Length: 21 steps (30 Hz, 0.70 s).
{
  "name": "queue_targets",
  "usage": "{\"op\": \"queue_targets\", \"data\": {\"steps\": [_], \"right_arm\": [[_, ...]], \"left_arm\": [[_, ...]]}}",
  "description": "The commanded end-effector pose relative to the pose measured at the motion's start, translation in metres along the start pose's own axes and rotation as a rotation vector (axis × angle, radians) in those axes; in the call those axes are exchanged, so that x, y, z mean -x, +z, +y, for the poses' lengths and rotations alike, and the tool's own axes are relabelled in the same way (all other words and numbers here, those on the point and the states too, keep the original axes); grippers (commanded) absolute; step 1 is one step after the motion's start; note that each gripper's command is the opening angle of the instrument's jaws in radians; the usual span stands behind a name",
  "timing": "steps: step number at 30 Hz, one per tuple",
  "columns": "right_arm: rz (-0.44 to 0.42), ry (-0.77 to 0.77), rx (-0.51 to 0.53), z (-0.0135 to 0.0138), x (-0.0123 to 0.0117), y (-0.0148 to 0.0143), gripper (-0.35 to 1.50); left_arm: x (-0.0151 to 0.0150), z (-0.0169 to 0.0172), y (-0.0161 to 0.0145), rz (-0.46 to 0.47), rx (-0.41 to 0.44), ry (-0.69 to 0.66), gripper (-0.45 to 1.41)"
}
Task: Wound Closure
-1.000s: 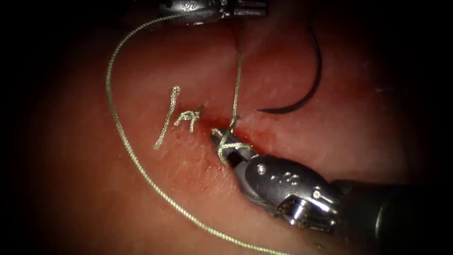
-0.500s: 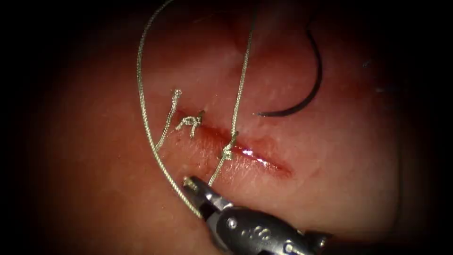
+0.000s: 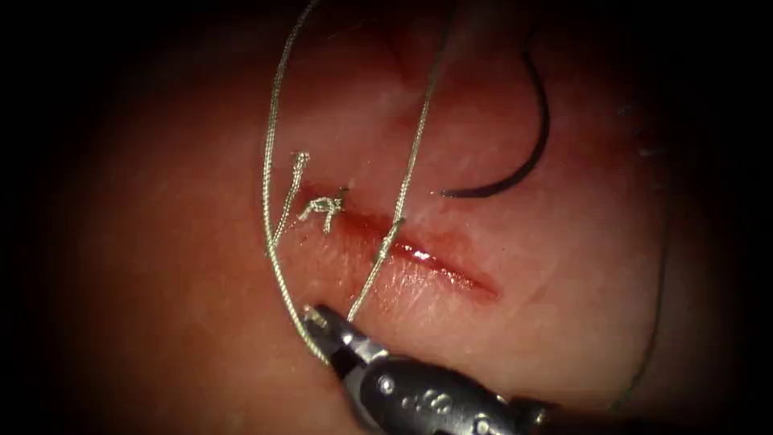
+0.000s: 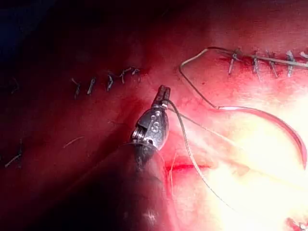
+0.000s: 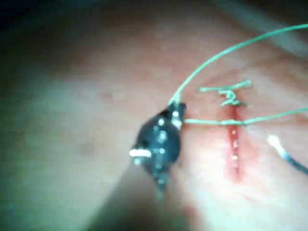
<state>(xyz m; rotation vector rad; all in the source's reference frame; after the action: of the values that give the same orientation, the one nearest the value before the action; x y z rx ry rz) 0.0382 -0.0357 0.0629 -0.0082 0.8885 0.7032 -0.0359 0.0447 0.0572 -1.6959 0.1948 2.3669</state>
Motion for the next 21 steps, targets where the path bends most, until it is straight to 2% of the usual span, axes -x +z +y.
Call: {"op": "queue_targets", "data": {"steps": [1, 7, 16, 21], "right_arm": [[-0.007, -0.008, -0.017, -0.001, 0.0005, 0.0008, -0.35], [-0.029, -0.036, -0.069, -0.0026, 0.0011, 0.0006, -0.35], [-0.064, -0.076, -0.112, -0.004, 0.0018, 0.0011, -0.35], [-0.073, -0.073, -0.123, -0.0031, 0.0013, 0.0017, -0.35]], "left_arm": [[0.0002, -0.0006, 0.001, -0.001, -0.004, -0.004, -0.45], [0.0011, -0.0005, 0.0021, -0.009, -0.018, 0.018, -0.45], [0.0014, -0.001, 0.0021, -0.012, -0.024, 0.025, -0.45], [0.0011, -0.0001, 0.0019, -0.001, -0.011, 0.022, -0.45]]}}
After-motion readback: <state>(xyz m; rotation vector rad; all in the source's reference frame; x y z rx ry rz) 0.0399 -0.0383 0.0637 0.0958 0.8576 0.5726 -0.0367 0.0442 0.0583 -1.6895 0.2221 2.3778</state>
